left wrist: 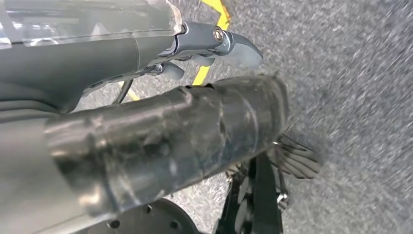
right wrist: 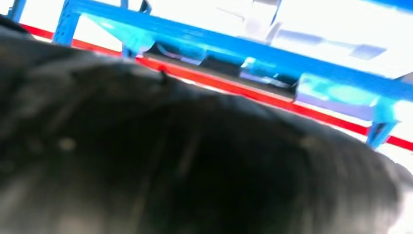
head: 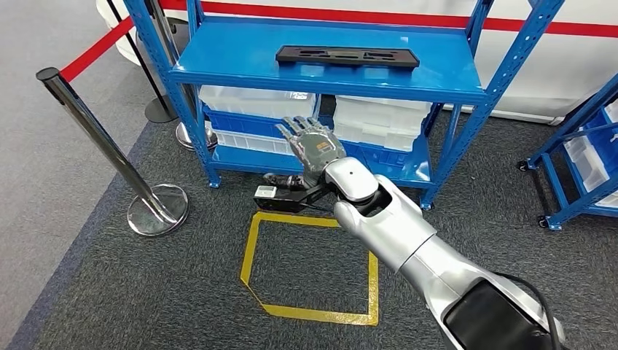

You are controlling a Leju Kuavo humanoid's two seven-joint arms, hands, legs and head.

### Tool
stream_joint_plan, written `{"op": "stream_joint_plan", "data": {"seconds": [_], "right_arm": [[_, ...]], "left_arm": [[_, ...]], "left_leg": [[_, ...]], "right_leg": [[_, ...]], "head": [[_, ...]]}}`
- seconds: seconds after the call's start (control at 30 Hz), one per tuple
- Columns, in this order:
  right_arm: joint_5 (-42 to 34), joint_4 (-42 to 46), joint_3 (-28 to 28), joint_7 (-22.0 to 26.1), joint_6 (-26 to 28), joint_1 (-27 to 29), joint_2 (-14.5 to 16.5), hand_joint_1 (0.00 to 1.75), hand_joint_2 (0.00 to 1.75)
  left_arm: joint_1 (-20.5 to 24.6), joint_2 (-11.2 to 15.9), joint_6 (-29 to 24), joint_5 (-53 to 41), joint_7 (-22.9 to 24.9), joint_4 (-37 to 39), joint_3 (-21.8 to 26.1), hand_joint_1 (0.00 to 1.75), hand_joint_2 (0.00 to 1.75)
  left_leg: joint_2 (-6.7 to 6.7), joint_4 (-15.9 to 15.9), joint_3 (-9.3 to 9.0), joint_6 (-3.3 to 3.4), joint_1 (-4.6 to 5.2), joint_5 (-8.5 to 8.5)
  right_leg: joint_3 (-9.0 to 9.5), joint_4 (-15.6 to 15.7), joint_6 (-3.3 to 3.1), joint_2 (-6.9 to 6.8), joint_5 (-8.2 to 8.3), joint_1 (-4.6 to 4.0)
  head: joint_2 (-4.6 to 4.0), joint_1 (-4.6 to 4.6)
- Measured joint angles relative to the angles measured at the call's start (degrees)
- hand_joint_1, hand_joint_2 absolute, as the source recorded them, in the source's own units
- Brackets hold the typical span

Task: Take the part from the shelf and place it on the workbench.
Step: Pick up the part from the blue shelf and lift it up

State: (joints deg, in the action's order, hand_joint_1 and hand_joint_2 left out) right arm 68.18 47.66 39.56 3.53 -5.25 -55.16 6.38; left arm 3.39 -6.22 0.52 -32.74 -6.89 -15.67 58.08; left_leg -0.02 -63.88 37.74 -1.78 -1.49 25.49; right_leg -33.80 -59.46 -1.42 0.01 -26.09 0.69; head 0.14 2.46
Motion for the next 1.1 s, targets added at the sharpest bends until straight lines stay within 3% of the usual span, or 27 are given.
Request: {"op": "stream_joint_plan", "data": {"seconds": [0.07, 0.2, 0.27, 0.33, 0.37, 0.4, 0.47, 0.53, 0.6, 0.63, 0.73, 0.83, 0.87, 0.9, 0.93, 1.0, 1.07, 1.1], "right_arm": [[0.1, 0.0, -0.4, -0.2, -0.4, -0.9, -0.1, 0.00, 0.00], [0.1, 0.0, -0.7, -0.4, -0.8, -1.6, -0.3, 0.00, 0.00], [0.1, 0.0, -0.8, -0.4, -0.9, -2.0, -0.5, 0.00, 0.00], [0.2, -0.1, -0.8, -0.4, -0.9, -2.2, -0.8, 0.00, 0.00], [0.2, -0.3, -0.8, -0.4, -0.9, -2.2, -0.9, 0.00, 0.00], [0.2, -0.4, -0.8, -0.4, -1.0, -2.2, -1.0, 0.00, 0.00], [0.2, -0.5, -0.8, -0.4, -1.0, -2.4, -1.1, 0.00, 0.00], [0.2, -0.5, -0.9, -0.4, -1.0, -2.8, -1.1, 0.00, 0.00], [0.2, -0.5, -0.9, -0.4, -1.0, -3.0, -1.1, 0.00, 0.00], [0.2, -0.5, -1.0, -0.4, -1.0, -3.1, -1.1, 0.00, 0.00], [0.3, -0.6, -1.2, -0.4, -1.0, -3.4, -1.1, 0.00, 0.00], [0.3, -1.1, -1.2, -0.5, -1.1, -3.8, -1.1, 0.00, 0.00], [0.3, -1.4, -1.2, -0.5, -1.2, -3.8, -1.1, 0.00, 0.00], [0.4, -1.8, -1.2, -0.7, -1.3, -3.8, -1.2, 0.00, 0.00], [0.4, -2.2, -1.3, -0.8, -1.3, -3.8, -1.2, 0.00, 0.00], [0.7, -3.1, -1.5, -1.3, -1.4, -4.2, -1.4, 0.00, 0.00], [1.0, -4.0, -1.9, -1.9, -1.5, -4.9, -1.8, 0.00, 0.00], [1.1, -4.6, -2.1, -2.2, -1.6, -5.2, -2.0, 0.00, 0.00]], "left_arm": [[0.1, 0.0, -0.4, -0.2, 0.3, 0.0, 0.2, 0.00, 0.00], [0.2, 0.0, -0.5, -0.2, 0.5, 0.0, 0.5, 0.00, 0.00], [0.2, 0.0, -0.5, -0.3, 0.6, 0.0, 0.6, 0.00, 0.00], [0.2, 0.0, -0.4, -0.5, 0.7, 0.0, 0.8, 0.00, 0.00], [0.2, 0.0, -0.4, -0.6, 0.7, 0.0, 0.8, 0.00, 0.00], [0.2, 0.0, -0.4, -0.7, 0.8, 0.0, 0.9, 0.00, 0.00], [0.2, 0.0, -0.4, -0.8, 0.9, 0.0, 0.9, 0.00, 0.00], [0.2, -0.2, -0.4, -0.8, 0.9, 0.0, 0.9, 0.00, 0.00], [0.3, -0.4, -0.3, -0.8, 0.9, 0.1, 1.0, 0.00, 0.00], [0.4, -0.4, -0.3, -0.8, 0.9, 0.1, 1.0, 0.00, 0.00], [0.5, -0.3, -0.1, -1.2, 0.9, 0.1, 1.0, 0.00, 0.00], [0.5, -0.3, -0.6, -2.3, 1.2, 0.1, 1.1, 0.00, 0.00], [0.5, -0.3, -1.0, -3.0, 1.5, 0.1, 1.1, 0.00, 0.00], [0.4, -0.3, -1.4, -3.7, 1.7, 0.1, 1.1, 0.00, 0.00], [0.4, -0.2, -1.7, -4.2, 1.9, 0.1, 1.1, 0.00, 0.00], [0.2, -0.2, -2.0, -4.7, 2.1, 0.1, 1.1, 0.00, 0.00], [0.2, -0.1, -2.0, -4.9, 2.2, 0.1, 1.2, 0.00, 0.00], [0.2, -0.1, -1.9, -4.9, 2.2, 0.1, 1.3, 0.00, 0.00]], "left_leg": [[-0.04, 4.1, -1.95, 0.45, 0.13, -0.89], [-0.21, 4.5, -2.35, 2.11, 0.20, -0.55], [-0.17, 4.7, -2.62, 2.78, 0.20, -0.46], [-0.21, 4.7, -2.73, 3.19, 0.41, -0.26], [-0.26, 4.7, -2.86, 3.34, 0.55, -0.14], [-0.34, 4.7, -3.06, 3.44, 0.72, 0.01], [-0.47, 4.7, -3.70, 3.55, 1.12, 0.40], [-0.50, 4.8, -4.13, 3.42, 1.28, 0.72], [-0.41, 5.0, -4.10, 2.99, 1.07, 0.80], [-0.37, 5.1, -4.14, 2.73, 1.02, 0.78], [-0.23, 3.7, -3.81, 1.91, 1.06, 1.92], [-0.22, -5.5, 1.16, 0.82, 0.60, 5.69], [-0.20, -8.2, 2.93, 0.47, 0.40, 6.27], [-0.19, -9.2, 3.86, 0.14, 0.19, 5.81], [-0.16, -8.0, 3.65, -0.16, -0.03, 4.26], [-0.03, -1.3, 0.84, -0.66, -0.40, 0.14], [-0.04, 3.6, -1.42, -0.35, -0.33, -1.34], [-0.11, 4.1, -1.63, 0.09, -0.19, -0.96]], "right_leg": [[-0.18, -0.5, 0.67, 0.04, -0.43, -0.21], [-0.42, -1.3, 1.60, -0.02, -1.29, -0.17], [-2.75, -6.2, 1.99, -0.01, -3.91, -0.03], [-6.84, -13.7, 2.09, 0.00, -6.76, -0.03], [-8.39, -16.1, 2.00, 0.00, -7.03, -0.05], [-9.01, -16.5, 1.78, 0.00, -6.17, -0.13], [-7.07, -10.9, 0.75, 0.03, -1.69, -0.53], [-4.08, -3.9, -0.79, 0.01, 1.58, -1.13], [-2.72, -1.0, -1.66, -0.05, 1.78, -1.74], [-2.45, -0.4, -1.72, -0.04, 1.77, -1.91], [-0.86, 1.6, -1.56, -0.22, 2.08, -1.08], [0.01, 2.2, -1.61, -0.34, 1.91, -0.78], [0.09, 2.1, -1.57, -0.34, 1.73, -0.74], [0.20, 2.0, -1.46, -0.31, 1.52, -0.64], [0.32, 1.8, -1.26, -0.24, 1.23, -0.48], [0.54, 0.9, -0.58, -0.12, 0.34, -0.12], [0.28, -0.1, 0.25, -0.10, -0.44, -0.17], [0.11, -0.3, 0.57, -0.13, -0.60, -0.32]], "head": [[0.01, -0.01], [0.01, -0.03], [0.01, -0.04], [0.01, -0.04], [0.01, -0.04], [0.01, -0.04], [0.00, -0.04], [-0.01, 0.10], [0.00, 0.15], [0.01, 0.12], [0.01, 0.12], [0.01, 0.15], [0.01, 0.16], [0.01, 0.15], [0.01, 0.16], [0.00, 0.16], [0.00, 0.20], [0.01, 0.21]]}}
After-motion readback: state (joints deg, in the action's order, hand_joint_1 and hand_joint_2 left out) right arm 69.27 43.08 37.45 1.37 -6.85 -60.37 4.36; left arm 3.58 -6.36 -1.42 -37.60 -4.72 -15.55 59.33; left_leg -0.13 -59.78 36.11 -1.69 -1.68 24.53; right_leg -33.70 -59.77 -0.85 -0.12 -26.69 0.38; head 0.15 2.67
